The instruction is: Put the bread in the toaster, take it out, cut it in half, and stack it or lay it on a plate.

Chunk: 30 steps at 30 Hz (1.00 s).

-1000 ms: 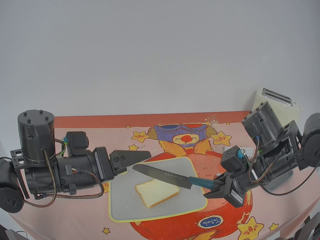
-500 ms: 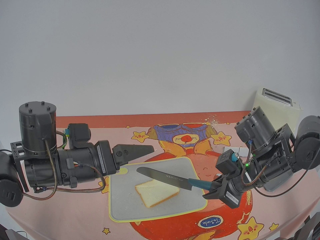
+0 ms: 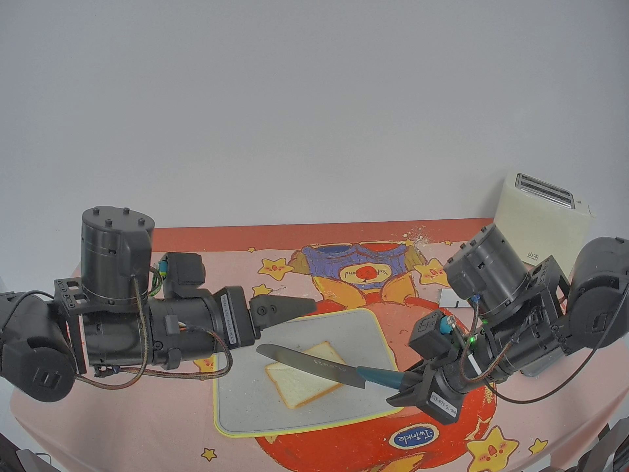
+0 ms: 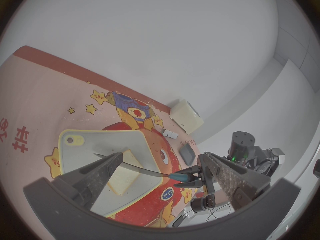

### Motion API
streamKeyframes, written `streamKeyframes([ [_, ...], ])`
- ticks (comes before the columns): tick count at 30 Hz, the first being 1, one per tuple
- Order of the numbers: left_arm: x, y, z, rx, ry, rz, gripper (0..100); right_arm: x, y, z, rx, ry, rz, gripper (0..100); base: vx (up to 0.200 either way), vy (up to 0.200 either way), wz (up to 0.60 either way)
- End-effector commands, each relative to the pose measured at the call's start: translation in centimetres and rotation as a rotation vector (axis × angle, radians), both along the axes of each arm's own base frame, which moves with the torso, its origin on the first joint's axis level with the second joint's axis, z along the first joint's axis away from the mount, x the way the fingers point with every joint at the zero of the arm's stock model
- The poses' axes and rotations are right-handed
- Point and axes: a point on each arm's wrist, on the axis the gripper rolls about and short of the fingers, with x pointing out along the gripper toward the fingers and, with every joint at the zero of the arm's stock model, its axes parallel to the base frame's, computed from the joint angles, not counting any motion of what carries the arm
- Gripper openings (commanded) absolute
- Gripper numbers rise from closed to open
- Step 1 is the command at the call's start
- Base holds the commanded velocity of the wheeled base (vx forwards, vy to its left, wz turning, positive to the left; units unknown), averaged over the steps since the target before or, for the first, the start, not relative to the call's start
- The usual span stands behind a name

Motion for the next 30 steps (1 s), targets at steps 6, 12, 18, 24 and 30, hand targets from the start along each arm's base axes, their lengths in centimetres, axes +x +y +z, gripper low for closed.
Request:
streamKeyframes([
  [6, 0.8, -0.6, -1.8, 0.040, 0.052, -0.004, 100, 0.0, -0.2, -0.5, -0.014, 0.012, -0.006, 0, 0.000, 0.000, 0.00],
  [12, 0.9, -0.9, -3.1, 0.097, 0.052, -0.033, 100, 0.0, -0.4, -0.7, -0.022, 0.020, -0.012, 0, 0.000, 0.000, 0.00],
  [18, 0.7, -0.8, -2.7, 0.087, 0.027, -0.042, 100, 0.1, -0.5, -0.9, -0.034, 0.015, -0.021, 0, 0.000, 0.000, 0.00],
  [24, 0.7, -0.8, -2.5, 0.035, -0.071, -0.031, 100, 0.2, -0.5, -0.9, -0.067, -0.014, -0.050, 0, 0.000, 0.000, 0.00],
  [30, -0.2, -2.5, -3.1, 0.086, -0.273, -0.020, 0, 0.1, -0.2, -0.9, -0.064, -0.015, -0.060, 0, 0.000, 0.000, 0.00],
])
